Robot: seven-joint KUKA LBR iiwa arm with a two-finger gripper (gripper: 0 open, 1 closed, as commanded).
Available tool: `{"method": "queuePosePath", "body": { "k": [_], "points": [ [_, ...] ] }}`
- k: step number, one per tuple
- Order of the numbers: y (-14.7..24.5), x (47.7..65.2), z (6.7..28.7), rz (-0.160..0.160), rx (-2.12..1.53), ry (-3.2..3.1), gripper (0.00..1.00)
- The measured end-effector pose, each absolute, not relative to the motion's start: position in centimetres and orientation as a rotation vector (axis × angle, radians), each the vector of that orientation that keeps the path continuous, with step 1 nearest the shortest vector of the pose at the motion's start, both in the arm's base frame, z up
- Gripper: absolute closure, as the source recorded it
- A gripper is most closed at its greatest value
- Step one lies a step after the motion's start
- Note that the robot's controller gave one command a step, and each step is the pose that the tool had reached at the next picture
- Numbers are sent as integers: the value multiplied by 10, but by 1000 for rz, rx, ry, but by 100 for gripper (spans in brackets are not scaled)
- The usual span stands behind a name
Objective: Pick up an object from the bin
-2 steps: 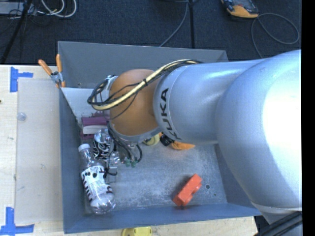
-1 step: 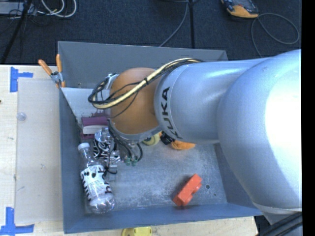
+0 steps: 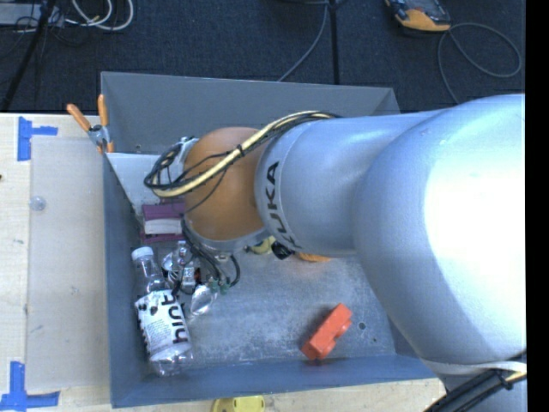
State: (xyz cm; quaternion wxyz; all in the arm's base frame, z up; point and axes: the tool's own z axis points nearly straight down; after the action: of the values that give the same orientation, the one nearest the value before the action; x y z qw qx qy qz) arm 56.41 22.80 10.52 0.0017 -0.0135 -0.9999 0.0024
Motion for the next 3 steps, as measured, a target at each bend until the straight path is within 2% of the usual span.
{"method": "queuePosePath", "body": {
  "k": [1,2,3],
  "points": [
    [228,564,105,7,-43,-3138,100],
    [231,560,147,11,-44,-3132,100],
    [233,569,135,-1,-55,-3151,100]
  ]
}}
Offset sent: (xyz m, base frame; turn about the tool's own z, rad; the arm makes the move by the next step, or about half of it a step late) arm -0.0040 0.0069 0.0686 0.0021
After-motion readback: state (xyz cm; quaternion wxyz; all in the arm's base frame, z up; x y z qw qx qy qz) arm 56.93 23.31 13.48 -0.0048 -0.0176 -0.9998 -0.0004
